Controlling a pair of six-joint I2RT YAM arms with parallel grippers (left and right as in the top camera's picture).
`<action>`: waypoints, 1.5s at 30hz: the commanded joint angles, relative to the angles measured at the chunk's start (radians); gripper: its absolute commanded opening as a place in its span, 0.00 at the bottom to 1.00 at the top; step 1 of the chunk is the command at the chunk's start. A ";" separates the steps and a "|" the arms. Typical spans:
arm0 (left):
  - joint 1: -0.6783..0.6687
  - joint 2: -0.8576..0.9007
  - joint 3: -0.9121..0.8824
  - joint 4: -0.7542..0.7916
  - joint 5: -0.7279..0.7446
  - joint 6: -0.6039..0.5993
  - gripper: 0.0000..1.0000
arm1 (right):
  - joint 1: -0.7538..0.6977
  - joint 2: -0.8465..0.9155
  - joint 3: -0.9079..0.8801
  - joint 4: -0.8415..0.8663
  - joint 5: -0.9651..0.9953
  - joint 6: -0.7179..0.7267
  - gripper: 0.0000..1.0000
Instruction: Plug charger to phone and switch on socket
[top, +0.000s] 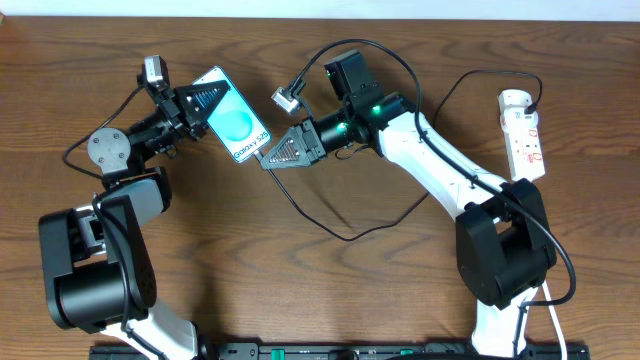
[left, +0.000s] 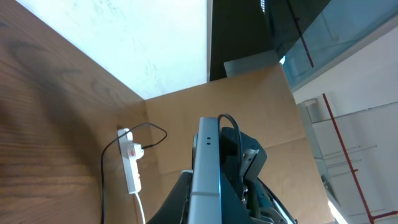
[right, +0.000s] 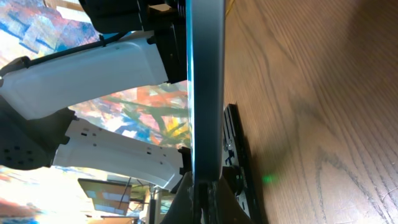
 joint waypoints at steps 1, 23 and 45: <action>-0.018 -0.008 0.012 0.019 0.046 -0.017 0.08 | 0.003 0.005 0.002 0.016 0.061 0.030 0.01; -0.018 -0.008 0.012 0.019 0.045 -0.017 0.07 | 0.000 0.005 0.002 0.063 0.079 0.074 0.01; -0.017 -0.008 0.012 0.006 0.041 -0.027 0.08 | 0.002 0.005 0.002 0.055 0.068 0.074 0.03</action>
